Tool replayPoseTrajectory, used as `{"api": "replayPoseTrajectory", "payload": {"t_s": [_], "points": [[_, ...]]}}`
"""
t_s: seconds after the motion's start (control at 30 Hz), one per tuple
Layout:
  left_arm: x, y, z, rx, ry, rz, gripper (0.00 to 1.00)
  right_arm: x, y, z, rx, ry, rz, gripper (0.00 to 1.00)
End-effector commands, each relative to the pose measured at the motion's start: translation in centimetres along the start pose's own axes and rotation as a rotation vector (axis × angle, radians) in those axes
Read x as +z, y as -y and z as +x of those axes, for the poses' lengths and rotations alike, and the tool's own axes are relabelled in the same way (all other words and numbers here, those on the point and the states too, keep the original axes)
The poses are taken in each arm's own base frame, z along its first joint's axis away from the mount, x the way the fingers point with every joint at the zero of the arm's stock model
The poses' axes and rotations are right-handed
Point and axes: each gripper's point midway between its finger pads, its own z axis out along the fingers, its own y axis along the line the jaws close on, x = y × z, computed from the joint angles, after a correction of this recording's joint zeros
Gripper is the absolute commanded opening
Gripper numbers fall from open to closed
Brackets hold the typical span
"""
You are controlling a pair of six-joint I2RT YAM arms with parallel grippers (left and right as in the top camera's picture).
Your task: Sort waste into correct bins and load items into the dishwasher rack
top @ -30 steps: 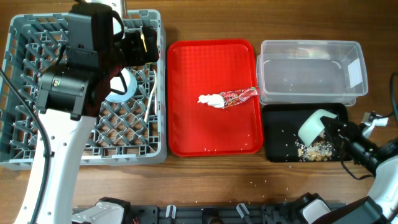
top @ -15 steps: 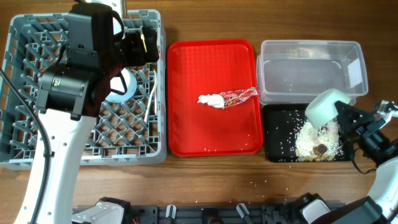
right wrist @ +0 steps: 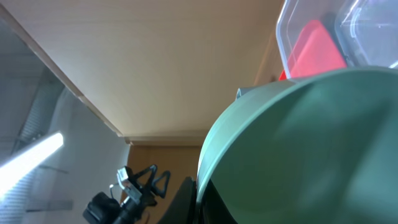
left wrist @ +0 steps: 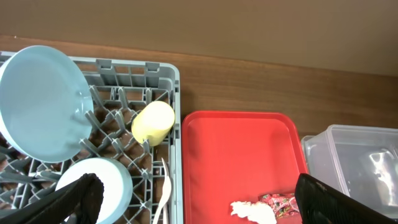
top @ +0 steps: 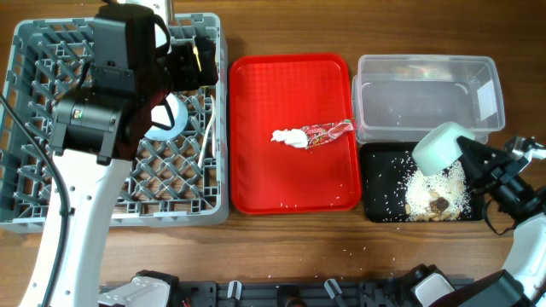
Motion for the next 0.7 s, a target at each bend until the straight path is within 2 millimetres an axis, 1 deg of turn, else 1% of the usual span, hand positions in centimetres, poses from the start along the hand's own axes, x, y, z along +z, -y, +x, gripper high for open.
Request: {"api": "replayPoseTrajectory", "payload": {"t_s": [0.0,0.03,0.07,0.1,0.13,0.17,0.2,0.27,0.3,0.33,0.37,0.43,0.47,0.5,0.53,0.57,0.6,0.67], "points": [[0.0,0.0,-0.1,-0.016,0.0,0.008,1.0,0.2,-1.4,1.0,0.041,-0.048,-0.056,0.04],[0.0,0.0,-0.1,-0.016,0.0,0.008,1.0,0.5,-1.3,1.3,0.042,-0.056,-0.049,0.04],[0.0,0.0,-0.1,-0.016,0.0,0.008,1.0,0.6,-0.3,0.2,-0.02,-0.017,0.021,0.04],[0.0,0.0,-0.1,-0.016,0.0,0.008,1.0,0.6,0.9,-0.6,-0.034,0.028,0.098,0.04],[0.0,0.0,-0.1,-0.016,0.0,0.008,1.0,1.0,1.0,-0.2,-0.015,0.012,0.1,0.04],[0.0,0.0,-0.1,-0.016,0.0,0.008,1.0,1.4,0.8,-0.5,-0.063,0.001,0.103,0.03],[0.0,0.0,-0.1,-0.016,0.0,0.008,1.0,1.8,0.2,-0.9,-0.143,-0.004,0.097,0.04],[0.0,0.0,-0.1,-0.016,0.0,0.008,1.0,2.6,-1.2,-1.1,-0.182,-0.022,0.081,0.05],[0.0,0.0,-0.1,-0.016,0.0,0.008,1.0,3.4,-2.5,-1.1,-0.217,-0.032,0.074,0.05],[0.0,0.0,-0.1,-0.016,0.0,0.008,1.0,4.7,-3.9,-1.3,-0.283,-0.008,0.095,0.05],[0.0,0.0,-0.1,-0.016,0.0,0.008,1.0,5.6,-4.5,-1.3,-0.325,0.023,0.123,0.05],[0.0,0.0,-0.1,-0.016,0.0,0.008,1.0,8.0,-5.5,-0.2,-0.391,0.055,0.185,0.04],[0.0,0.0,-0.1,-0.016,0.0,0.008,1.0,9.5,-5.4,0.8,-0.426,0.059,0.247,0.04],[0.0,0.0,-0.1,-0.016,0.0,0.008,1.0,10.8,-4.6,2.3,-0.462,0.051,0.359,0.05],[0.0,0.0,-0.1,-0.016,0.0,0.008,1.0,12.0,-3.4,4.4,-0.557,0.027,0.513,0.05],[0.0,0.0,-0.1,-0.016,0.0,0.008,1.0,12.7,-2.6,6.3,-0.646,0.003,0.622,0.05],[0.0,0.0,-0.1,-0.016,0.0,0.008,1.0,13.8,-2.0,9.6,-0.769,-0.051,0.7,0.04],[0.0,0.0,-0.1,-0.016,0.0,0.008,1.0,15.3,-1.2,15.3,-0.908,-0.148,0.707,0.05]]}}
